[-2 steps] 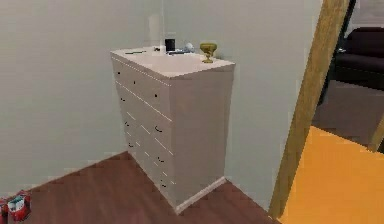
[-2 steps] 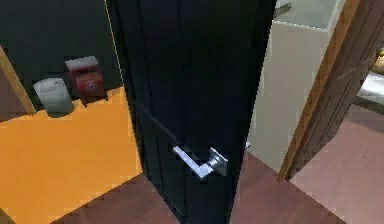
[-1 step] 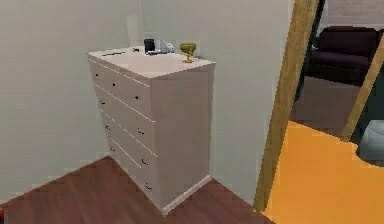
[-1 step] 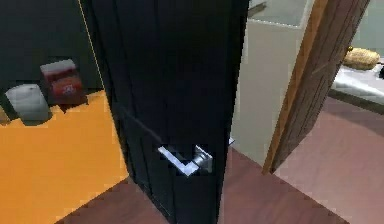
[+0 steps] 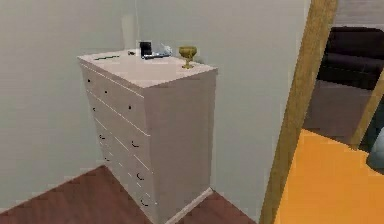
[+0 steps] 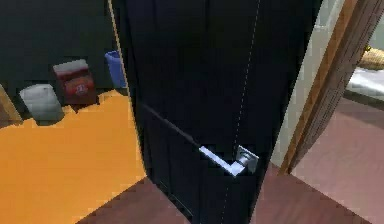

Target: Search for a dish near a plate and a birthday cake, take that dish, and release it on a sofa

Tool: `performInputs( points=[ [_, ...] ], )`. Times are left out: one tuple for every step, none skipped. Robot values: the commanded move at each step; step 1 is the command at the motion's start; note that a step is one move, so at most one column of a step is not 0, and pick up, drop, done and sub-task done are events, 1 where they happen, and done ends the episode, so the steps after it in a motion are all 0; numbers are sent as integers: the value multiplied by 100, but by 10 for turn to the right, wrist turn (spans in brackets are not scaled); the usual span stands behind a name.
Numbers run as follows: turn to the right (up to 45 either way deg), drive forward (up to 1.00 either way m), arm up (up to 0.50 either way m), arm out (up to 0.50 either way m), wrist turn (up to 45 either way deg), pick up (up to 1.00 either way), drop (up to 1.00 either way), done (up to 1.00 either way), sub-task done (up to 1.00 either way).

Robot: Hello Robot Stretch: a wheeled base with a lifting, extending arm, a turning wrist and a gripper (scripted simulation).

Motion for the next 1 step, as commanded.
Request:
performInputs(
  points=[
    [420, 0, 0, 0, 0, 0, 0, 0, 0]
  ],
)
